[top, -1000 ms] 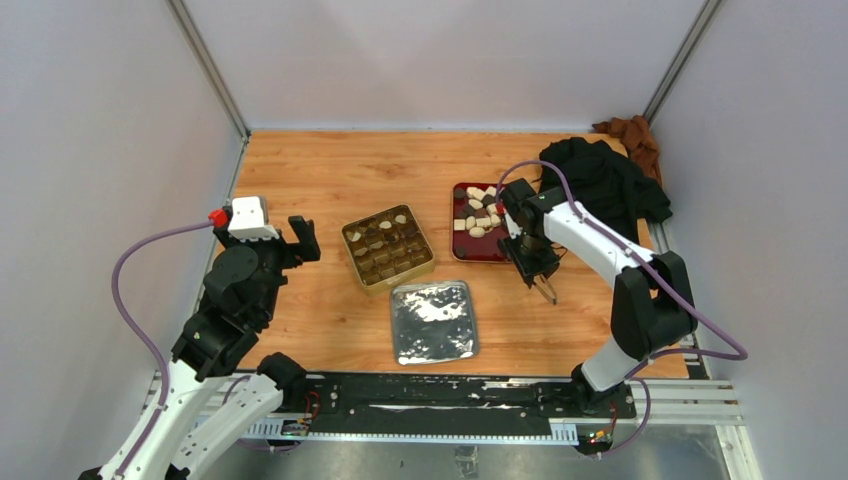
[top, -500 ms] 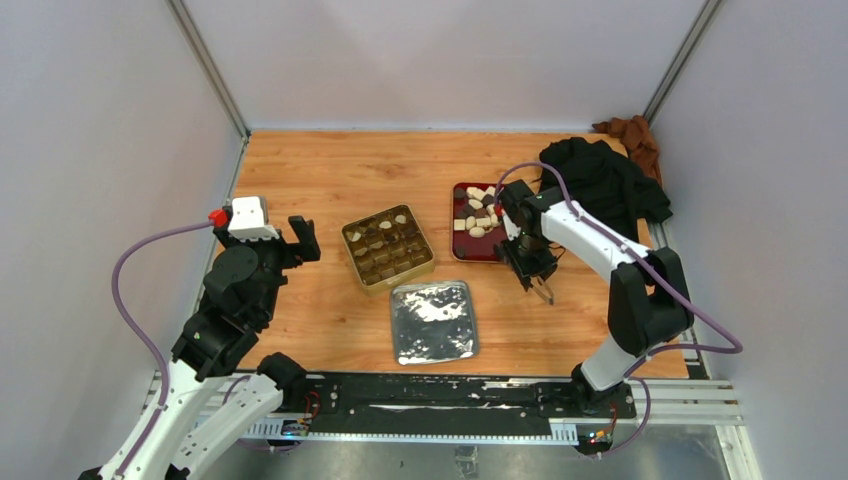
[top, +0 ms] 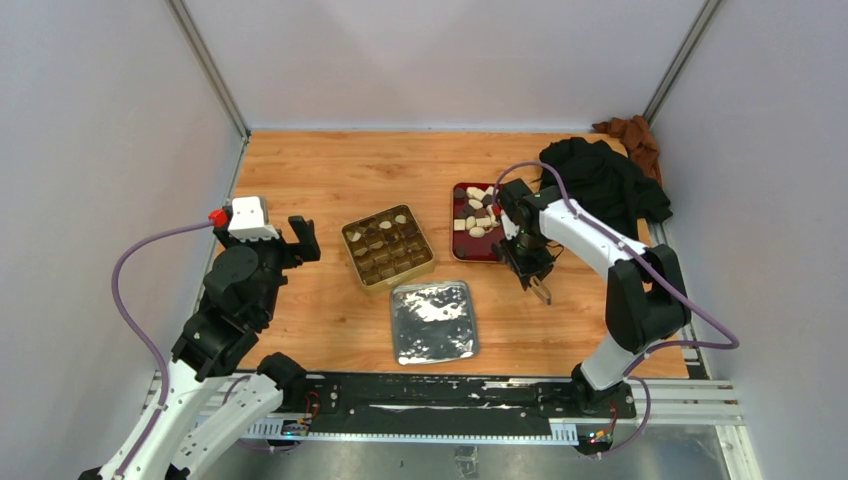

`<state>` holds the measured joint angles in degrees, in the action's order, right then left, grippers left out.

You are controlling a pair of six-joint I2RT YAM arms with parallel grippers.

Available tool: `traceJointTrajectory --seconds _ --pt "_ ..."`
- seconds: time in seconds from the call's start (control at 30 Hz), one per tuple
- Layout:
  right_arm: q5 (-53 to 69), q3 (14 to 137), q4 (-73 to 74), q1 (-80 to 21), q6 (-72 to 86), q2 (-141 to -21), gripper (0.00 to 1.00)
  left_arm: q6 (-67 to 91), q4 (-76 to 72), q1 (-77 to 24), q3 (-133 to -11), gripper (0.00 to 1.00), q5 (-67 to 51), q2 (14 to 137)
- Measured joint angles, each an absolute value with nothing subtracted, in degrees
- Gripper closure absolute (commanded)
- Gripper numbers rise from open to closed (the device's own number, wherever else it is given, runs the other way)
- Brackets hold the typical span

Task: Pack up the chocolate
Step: Pick up the fake chocolate from the plate.

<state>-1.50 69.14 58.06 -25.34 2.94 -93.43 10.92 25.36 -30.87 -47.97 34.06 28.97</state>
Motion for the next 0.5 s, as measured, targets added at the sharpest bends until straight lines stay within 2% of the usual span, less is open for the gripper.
traceJointTrajectory --seconds 0.5 --pt "-1.6 73.6 58.5 -25.7 3.0 -92.5 0.72 10.9 25.4 -30.9 -48.0 0.00 34.1 29.0"
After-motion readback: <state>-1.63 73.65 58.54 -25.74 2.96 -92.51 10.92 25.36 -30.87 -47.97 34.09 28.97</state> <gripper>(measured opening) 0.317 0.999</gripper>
